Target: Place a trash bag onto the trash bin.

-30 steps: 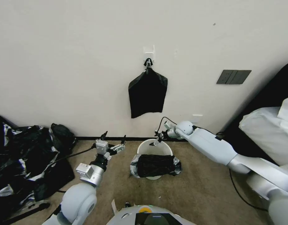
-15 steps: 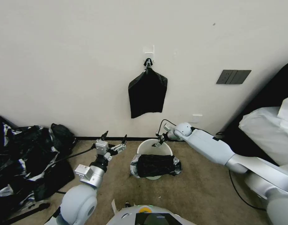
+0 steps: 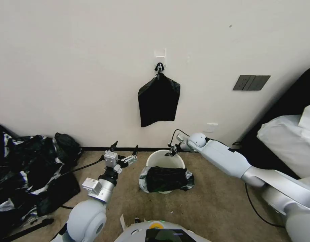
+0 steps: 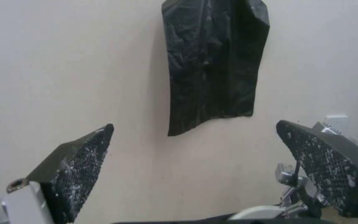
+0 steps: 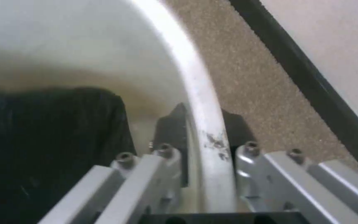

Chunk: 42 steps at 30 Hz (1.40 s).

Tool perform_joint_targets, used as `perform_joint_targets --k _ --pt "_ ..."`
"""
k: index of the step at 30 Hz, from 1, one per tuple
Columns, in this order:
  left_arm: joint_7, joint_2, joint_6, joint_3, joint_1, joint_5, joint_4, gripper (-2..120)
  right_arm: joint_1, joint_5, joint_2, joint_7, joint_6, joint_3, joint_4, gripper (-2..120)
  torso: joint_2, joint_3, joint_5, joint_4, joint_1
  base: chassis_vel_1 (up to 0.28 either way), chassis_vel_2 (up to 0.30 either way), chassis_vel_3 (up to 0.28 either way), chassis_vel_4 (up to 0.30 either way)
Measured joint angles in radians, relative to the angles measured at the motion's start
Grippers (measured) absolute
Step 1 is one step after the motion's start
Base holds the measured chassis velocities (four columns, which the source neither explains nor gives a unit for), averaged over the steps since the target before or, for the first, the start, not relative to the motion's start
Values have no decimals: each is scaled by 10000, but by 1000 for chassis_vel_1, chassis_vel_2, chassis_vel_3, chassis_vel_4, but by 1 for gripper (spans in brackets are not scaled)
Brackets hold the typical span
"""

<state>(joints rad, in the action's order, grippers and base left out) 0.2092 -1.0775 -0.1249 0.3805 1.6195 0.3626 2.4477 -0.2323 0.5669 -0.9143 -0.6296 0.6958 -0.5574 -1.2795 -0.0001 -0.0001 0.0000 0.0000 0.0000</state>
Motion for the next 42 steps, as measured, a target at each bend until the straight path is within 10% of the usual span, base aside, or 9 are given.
perform_joint_targets --k 12,22,29,42 --pt "24 -131 35 -124 13 -89 0 100 -839 2895 1020 2243 102 957 -1056 3 1 1 1 0 0 0 0 0 0" --pt "48 -319 207 -440 -56 -346 -220 100 -4757 8542 2071 8151 -254 4556 -4240 3 1 0 1 0 0 0 0 0 0" --pt "312 -455 281 -325 -61 -378 -416 100 -6662 9199 1604 11630 -1726 5869 -5713 3 1 0 0 3 0 0 0 0 0" --pt "947 -529 260 459 -203 -70 -678 100 -8595 8332 635 13613 -2350 6490 -6630 3 1 0 -1 -1 0 0 0 0 0"
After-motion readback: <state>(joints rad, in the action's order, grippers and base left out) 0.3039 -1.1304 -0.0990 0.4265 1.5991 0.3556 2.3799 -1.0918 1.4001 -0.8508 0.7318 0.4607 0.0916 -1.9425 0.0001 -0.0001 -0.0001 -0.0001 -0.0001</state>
